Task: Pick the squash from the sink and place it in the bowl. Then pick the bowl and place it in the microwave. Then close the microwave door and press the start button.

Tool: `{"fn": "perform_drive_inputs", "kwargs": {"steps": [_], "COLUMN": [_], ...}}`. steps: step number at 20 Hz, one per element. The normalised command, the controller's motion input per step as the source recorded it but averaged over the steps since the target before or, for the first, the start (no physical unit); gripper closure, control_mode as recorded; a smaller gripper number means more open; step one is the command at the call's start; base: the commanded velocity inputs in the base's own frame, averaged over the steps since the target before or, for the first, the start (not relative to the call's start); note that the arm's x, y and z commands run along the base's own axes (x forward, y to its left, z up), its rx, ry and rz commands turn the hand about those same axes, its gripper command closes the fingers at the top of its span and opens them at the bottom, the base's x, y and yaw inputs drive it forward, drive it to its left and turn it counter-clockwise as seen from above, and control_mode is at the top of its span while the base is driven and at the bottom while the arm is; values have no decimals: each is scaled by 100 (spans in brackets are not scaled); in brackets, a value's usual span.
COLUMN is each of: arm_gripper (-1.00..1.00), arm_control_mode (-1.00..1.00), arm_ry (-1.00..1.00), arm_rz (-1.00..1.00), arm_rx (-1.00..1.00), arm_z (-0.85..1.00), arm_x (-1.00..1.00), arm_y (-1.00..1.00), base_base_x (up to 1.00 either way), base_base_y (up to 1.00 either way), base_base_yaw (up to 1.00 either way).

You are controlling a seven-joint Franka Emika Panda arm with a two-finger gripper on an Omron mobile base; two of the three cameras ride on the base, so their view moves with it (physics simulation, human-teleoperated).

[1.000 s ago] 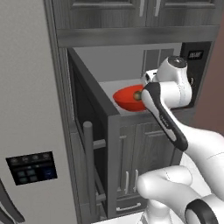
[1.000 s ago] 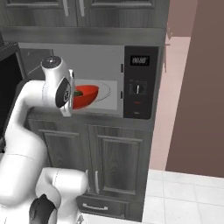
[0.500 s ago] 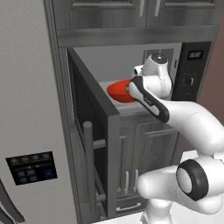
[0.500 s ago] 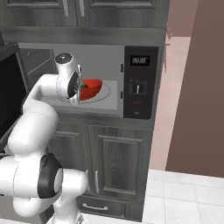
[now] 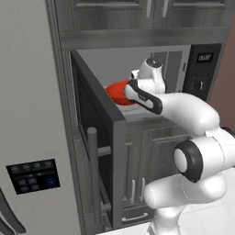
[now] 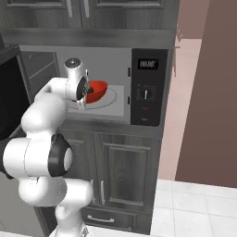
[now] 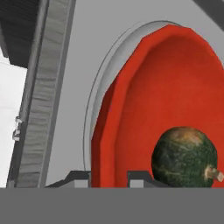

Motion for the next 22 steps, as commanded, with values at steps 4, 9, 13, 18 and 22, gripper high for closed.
{"fn": "perform_drive_inputs", "kwargs": {"steps": [4,9,13,18,22], "arm_gripper": [100,-100,-100,-100,-100], "arm_control_mode": [-100,-100,-100,-100,-100], "arm_ry": [0,0,0,-2,-12], "arm_rz": [-2,-2,-4,-8,-6], "arm_rx": [3,4,4,6,6], "arm_z": [-28,-10,24,44,53], "arm_x": [58,8,-49,-87,-97], "arm_y": [9,0,0,0,0], "base_base_x": [0,0,0,0,0], "base_base_y": [0,0,0,0,0], "base_base_yaw": [0,0,0,0,0]}}
